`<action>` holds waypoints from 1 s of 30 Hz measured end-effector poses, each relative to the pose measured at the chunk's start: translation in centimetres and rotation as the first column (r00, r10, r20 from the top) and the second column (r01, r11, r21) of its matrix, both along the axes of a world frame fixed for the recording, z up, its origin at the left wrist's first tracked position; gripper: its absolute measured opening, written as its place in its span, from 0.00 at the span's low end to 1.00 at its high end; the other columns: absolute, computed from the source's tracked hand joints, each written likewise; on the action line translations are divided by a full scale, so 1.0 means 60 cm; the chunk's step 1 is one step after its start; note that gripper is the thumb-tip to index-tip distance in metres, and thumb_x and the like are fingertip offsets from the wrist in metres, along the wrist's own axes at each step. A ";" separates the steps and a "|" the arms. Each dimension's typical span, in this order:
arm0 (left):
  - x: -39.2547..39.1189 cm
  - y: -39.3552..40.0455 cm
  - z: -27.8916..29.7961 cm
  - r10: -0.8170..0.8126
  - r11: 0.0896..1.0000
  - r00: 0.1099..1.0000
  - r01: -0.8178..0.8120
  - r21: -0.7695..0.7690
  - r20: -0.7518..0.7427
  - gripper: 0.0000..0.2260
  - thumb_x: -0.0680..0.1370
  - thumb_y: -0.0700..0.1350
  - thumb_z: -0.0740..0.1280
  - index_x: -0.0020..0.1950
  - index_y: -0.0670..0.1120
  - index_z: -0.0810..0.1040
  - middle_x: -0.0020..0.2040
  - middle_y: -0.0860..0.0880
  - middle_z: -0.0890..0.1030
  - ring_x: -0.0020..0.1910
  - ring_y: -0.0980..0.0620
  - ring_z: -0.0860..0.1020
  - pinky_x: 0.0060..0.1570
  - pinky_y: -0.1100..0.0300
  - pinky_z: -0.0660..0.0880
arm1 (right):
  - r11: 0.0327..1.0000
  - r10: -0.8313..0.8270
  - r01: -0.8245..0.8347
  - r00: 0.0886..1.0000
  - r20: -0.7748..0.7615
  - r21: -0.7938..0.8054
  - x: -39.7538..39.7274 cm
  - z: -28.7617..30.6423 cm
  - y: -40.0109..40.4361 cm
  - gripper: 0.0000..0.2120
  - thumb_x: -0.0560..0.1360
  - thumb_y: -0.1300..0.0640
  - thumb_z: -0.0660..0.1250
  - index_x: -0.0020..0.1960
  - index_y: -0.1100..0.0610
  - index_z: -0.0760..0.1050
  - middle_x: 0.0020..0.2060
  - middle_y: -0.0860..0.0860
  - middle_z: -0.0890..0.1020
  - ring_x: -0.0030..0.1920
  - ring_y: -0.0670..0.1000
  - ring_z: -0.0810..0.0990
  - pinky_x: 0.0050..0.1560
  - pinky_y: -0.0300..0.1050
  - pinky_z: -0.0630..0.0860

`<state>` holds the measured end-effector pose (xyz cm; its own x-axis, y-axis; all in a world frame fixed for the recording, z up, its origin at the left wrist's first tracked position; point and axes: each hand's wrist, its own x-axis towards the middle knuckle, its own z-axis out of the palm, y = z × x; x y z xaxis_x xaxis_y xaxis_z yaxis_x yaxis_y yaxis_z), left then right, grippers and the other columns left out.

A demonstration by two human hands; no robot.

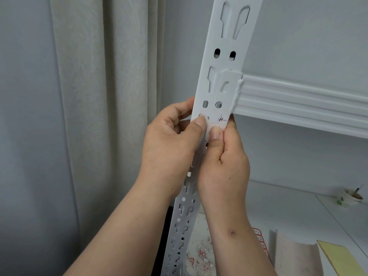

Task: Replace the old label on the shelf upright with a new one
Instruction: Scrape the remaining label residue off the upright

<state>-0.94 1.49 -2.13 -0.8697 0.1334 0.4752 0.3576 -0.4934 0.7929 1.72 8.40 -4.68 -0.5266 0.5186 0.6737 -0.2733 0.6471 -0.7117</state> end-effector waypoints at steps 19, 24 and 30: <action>-0.003 0.002 0.002 0.070 0.994 0.997 -0.072 -0.078 -0.027 0.10 0.78 0.37 0.70 0.54 0.51 0.80 0.51 0.53 0.86 0.49 0.55 0.85 0.49 0.62 0.80 | 1.000 -0.003 0.003 1.000 -0.003 -0.008 -0.002 -0.001 -0.001 0.25 0.77 0.46 0.49 0.72 0.47 0.65 0.53 0.46 0.81 0.54 0.48 0.78 0.49 0.40 0.72; -0.004 -0.007 0.001 -0.030 0.999 1.000 0.030 -0.018 -0.009 0.13 0.78 0.33 0.68 0.56 0.49 0.80 0.52 0.53 0.86 0.49 0.58 0.84 0.48 0.67 0.79 | 1.000 -0.007 0.007 1.000 0.013 -0.001 0.000 -0.002 0.000 0.24 0.78 0.47 0.49 0.73 0.47 0.65 0.54 0.45 0.80 0.54 0.46 0.77 0.46 0.28 0.68; -0.003 -0.005 0.005 -0.043 0.999 0.999 0.043 0.020 0.007 0.12 0.76 0.32 0.70 0.53 0.48 0.81 0.46 0.53 0.87 0.45 0.59 0.85 0.43 0.69 0.78 | 1.000 -0.004 0.004 1.000 0.016 -0.007 0.001 -0.002 0.001 0.24 0.77 0.46 0.49 0.72 0.46 0.65 0.54 0.45 0.80 0.54 0.46 0.77 0.46 0.29 0.69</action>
<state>-1.11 1.18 -1.83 -0.8667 0.1612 0.4721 0.3301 -0.5242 0.7850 1.79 8.46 -4.79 -0.5350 0.5257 0.6614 -0.2589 0.6432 -0.7206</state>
